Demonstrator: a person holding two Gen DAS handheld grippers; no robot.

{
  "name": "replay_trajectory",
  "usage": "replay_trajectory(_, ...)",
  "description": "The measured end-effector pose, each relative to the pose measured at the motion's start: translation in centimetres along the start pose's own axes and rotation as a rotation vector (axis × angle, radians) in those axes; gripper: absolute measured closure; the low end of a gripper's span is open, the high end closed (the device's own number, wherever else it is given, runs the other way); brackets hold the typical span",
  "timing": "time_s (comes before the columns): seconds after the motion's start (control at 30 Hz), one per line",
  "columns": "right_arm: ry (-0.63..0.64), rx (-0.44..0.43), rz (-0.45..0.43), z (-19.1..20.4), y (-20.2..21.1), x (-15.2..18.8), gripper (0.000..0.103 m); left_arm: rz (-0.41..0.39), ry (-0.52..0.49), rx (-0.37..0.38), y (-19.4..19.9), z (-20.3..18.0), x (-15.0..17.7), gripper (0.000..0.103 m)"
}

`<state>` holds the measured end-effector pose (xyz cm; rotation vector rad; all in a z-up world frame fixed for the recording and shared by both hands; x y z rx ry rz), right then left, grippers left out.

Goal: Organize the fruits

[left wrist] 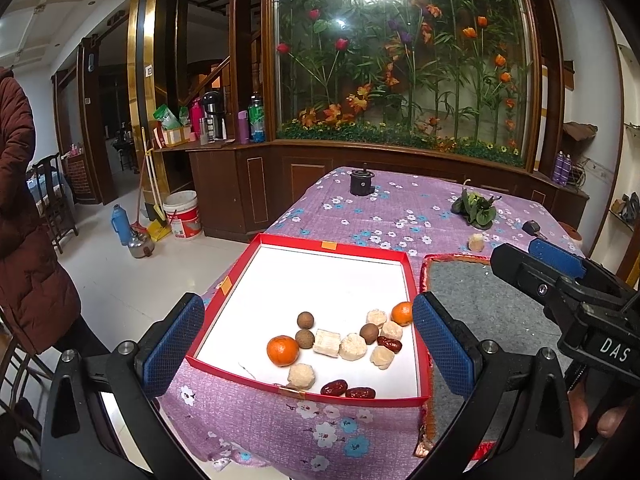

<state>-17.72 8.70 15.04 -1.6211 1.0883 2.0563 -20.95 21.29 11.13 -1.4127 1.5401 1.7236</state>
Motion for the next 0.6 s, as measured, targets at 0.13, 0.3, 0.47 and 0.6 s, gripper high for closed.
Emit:
replay_trajectory(0.13,0.007,-0.007,0.002,0.4,-0.2,0.0,0.016,0.006,0.011,-0.006,-0.4,0.6,-0.1,0.000)
replay_trajectory(0.3,0.023,-0.007,0.006,0.9,-0.5,0.1,0.016,0.013,0.017,-0.010,-0.7,0.9,-0.2,0.000)
replay_trajectory(0.47,0.018,-0.011,0.008,1.0,-0.8,0.1,0.016,0.012,0.010,-0.007,-0.9,1.0,-0.4,0.000)
replay_trajectory(0.6,0.000,-0.002,0.006,0.5,-1.0,0.2,0.016,0.005,0.009,-0.003,-1.2,0.9,-0.6,0.000)
Point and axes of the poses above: each gripper's, at about its wrist camera, not at the fingertips, and y roughly against the way its jaws point, z to its left, x to its underside, the point moved 4 cm from there along -y, roughly the way its jaws point, and after that the axes turned 10 degrees about y, right-handed, at the moved point
